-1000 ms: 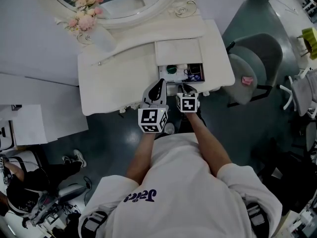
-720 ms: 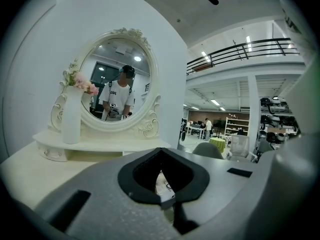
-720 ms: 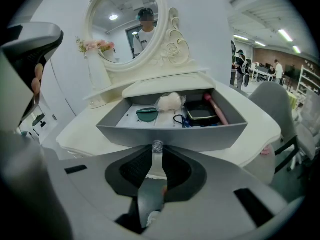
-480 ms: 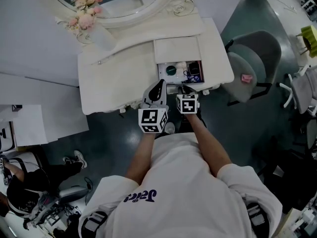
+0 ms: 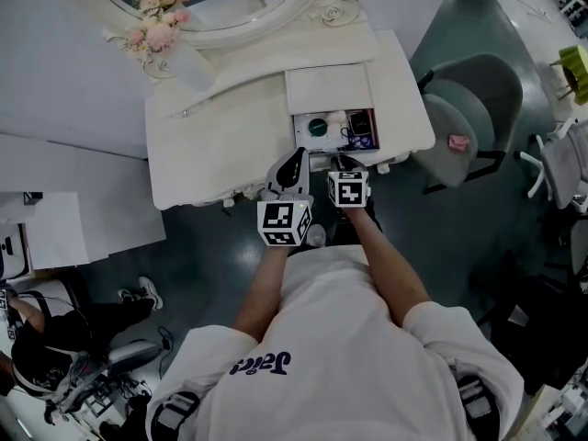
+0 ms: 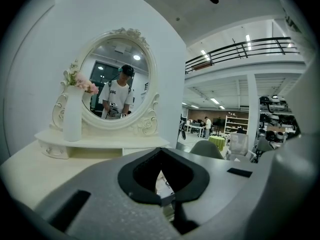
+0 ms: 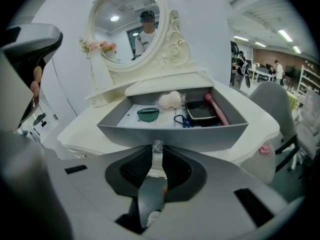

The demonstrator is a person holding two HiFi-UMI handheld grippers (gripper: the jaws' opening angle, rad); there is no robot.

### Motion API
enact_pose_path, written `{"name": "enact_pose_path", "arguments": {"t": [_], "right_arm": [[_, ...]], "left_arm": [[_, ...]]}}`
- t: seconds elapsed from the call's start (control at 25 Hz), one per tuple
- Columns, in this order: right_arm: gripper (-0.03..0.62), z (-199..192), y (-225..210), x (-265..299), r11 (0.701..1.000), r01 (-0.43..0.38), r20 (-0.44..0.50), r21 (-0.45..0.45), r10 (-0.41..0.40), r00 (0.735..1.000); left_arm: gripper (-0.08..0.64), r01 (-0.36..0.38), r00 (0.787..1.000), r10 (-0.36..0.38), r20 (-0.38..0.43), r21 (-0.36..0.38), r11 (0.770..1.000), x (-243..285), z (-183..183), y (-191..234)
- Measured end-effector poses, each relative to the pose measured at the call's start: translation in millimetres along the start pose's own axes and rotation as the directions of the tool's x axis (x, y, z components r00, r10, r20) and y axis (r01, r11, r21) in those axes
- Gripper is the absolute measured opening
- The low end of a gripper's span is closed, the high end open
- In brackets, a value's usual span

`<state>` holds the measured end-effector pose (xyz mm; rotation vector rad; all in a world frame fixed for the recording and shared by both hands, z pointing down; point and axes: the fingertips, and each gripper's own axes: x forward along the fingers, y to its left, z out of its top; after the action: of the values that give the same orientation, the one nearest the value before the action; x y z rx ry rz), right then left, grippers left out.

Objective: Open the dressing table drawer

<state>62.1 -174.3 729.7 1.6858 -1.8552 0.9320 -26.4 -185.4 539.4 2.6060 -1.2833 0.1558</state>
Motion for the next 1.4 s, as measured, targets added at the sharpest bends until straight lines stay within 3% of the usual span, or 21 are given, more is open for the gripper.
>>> {"name": "enact_pose_path", "arguments": {"t": [1.04, 1.4], "right_arm": [[0.089, -11, -4, -9, 1.000, -0.025, -0.013, 0.000, 0.025, 1.000], [0.090, 15, -13, -44, 0.999, 0.008, 0.088, -0.047, -0.004, 0.996]], "left_arm": [[0.012, -0.002, 1.000, 0.002, -0.007, 0.024, 1.000, -10, -3, -5], [0.012, 0.010, 1.000, -0.011, 0.020, 0.028, 1.000, -18, 5, -5]]}}
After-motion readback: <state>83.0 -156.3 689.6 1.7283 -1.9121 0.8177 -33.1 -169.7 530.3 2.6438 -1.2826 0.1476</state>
